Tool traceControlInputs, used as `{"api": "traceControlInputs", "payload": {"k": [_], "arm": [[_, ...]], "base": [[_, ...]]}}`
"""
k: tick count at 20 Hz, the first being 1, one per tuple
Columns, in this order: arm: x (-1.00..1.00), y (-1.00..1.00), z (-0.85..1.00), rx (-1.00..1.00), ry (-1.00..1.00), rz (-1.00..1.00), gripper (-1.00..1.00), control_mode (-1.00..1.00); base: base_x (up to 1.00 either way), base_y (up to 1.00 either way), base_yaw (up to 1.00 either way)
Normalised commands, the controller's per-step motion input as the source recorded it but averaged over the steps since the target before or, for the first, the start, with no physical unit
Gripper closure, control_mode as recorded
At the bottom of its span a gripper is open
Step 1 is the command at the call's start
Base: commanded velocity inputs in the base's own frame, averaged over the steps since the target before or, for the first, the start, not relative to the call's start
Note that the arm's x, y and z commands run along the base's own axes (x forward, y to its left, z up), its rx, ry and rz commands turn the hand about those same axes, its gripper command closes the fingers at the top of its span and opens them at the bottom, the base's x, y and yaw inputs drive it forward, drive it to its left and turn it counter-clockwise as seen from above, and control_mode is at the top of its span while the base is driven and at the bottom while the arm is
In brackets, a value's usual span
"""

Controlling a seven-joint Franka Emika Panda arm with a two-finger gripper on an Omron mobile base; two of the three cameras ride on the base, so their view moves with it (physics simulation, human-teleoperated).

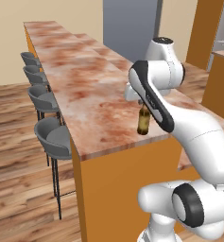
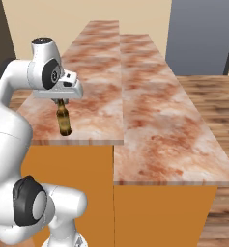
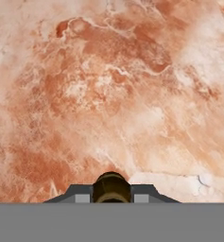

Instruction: Move the drinks to the dining counter.

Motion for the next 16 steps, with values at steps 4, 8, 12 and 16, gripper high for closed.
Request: {"api": "traceControlInputs", "payload": {"k": [4, 8, 12, 16], "arm": [[0.13, 0.10, -0.14, 0.00, 0.00, 0.00, 1.00, -1.00], [-0.01, 0.11, -0.34, 0.00, 0.00, 0.00, -1.00, -1.00], [0.00, -0.01, -0.03, 0.00, -0.04, 0.00, -1.00, -1.00], [0.00, -0.01, 0.00, 0.00, -0.02, 0.00, -1.00, -1.00]], "base": [[0.00, 0.00, 0.00], [0.00, 0.00, 0.00], [0.00, 0.00, 0.00], [0.00, 0.00, 0.00]]}}
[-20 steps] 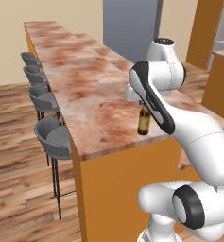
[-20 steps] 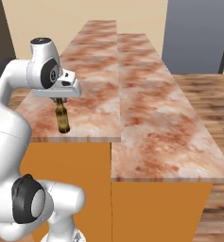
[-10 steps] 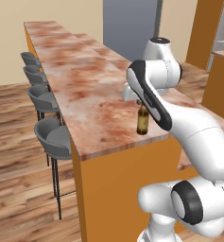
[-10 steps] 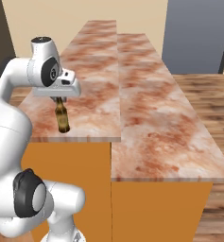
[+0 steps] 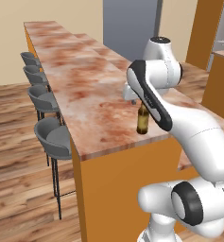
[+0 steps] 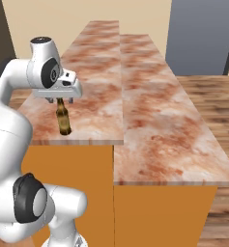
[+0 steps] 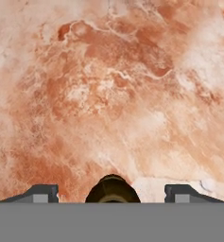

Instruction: Move the drinks to the dining counter.

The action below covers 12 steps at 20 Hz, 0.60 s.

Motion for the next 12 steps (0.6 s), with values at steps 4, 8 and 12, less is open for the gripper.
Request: {"api": "traceControlInputs", "payload": {"k": [4, 8, 12], "arm": [[0.00, 0.00, 0.00, 0.00, -0.02, 0.00, -1.00, -1.00], [-0.12, 0.00, 0.36, 0.00, 0.00, 0.00, -1.00, -1.00], [0.00, 0.00, 0.41, 0.00, 0.00, 0.00, -1.00, -1.00]], "base": [[0.00, 0.00, 0.00], [0.00, 0.00, 0.00], [0.00, 0.00, 0.00]]}}
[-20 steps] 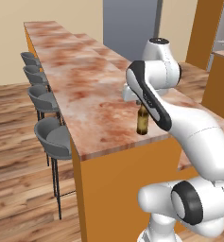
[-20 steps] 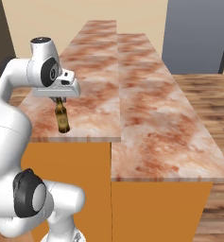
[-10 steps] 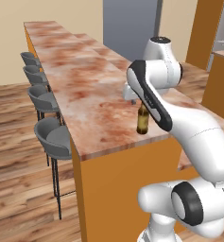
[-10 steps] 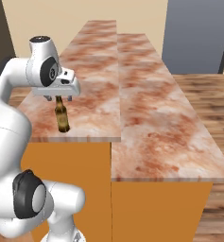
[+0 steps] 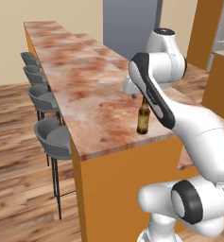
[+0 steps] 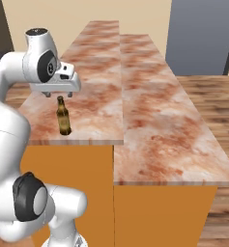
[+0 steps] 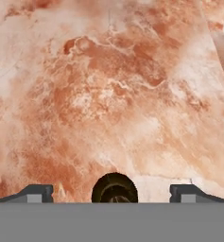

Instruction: Move the drinks to the dining counter.

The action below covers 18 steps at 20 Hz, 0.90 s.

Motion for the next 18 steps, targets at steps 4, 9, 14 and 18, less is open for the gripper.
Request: {"api": "traceControlInputs", "payload": {"k": [4, 9, 14, 18], "arm": [[0.00, 0.00, 0.49, 0.00, 0.00, 0.00, -1.00, -1.00], [-0.30, -0.25, 0.56, 0.00, -0.02, 0.00, -1.00, -1.00], [-0.92, -0.15, 0.12, 0.00, -0.01, 0.00, -1.00, -1.00], [-0.94, 0.00, 0.00, 0.00, -0.15, 0.00, -1.00, -1.00]], "base": [[0.00, 0.00, 0.00], [0.00, 0.00, 0.00], [0.00, 0.00, 0.00], [0.00, 0.00, 0.00]]}}
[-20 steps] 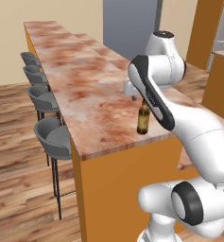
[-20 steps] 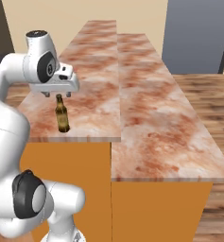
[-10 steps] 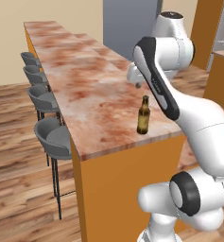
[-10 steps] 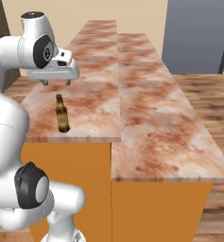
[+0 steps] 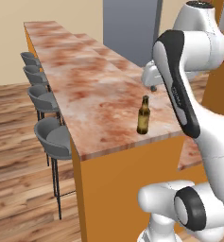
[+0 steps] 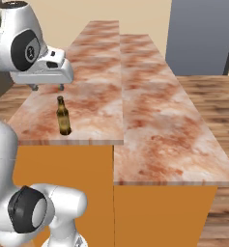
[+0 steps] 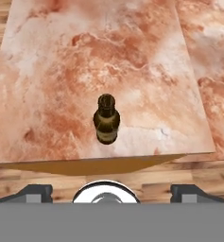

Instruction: Move the drinks to the dining counter.

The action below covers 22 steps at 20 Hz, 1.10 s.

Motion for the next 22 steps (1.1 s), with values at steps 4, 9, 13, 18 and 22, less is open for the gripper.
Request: {"api": "traceControlInputs", "payload": {"k": [4, 9, 13, 18, 22], "arm": [[-0.84, 0.00, 0.00, 0.00, -0.13, 0.00, -1.00, -1.00], [-0.42, -0.05, -0.03, 0.01, -0.10, 0.00, -1.00, -1.00], [-0.30, -0.01, -0.28, 0.02, -0.10, 0.00, -1.00, -1.00], [-0.41, -0.01, -0.05, 0.05, -0.02, 0.00, -1.00, -1.00], [-0.17, 0.00, -0.06, 0.04, -0.08, 0.00, -1.00, -1.00]], "base": [[0.00, 0.00, 0.00], [0.00, 0.00, 0.00], [0.00, 0.00, 0.00], [0.00, 0.00, 0.00], [0.00, 0.00, 0.00]]}}
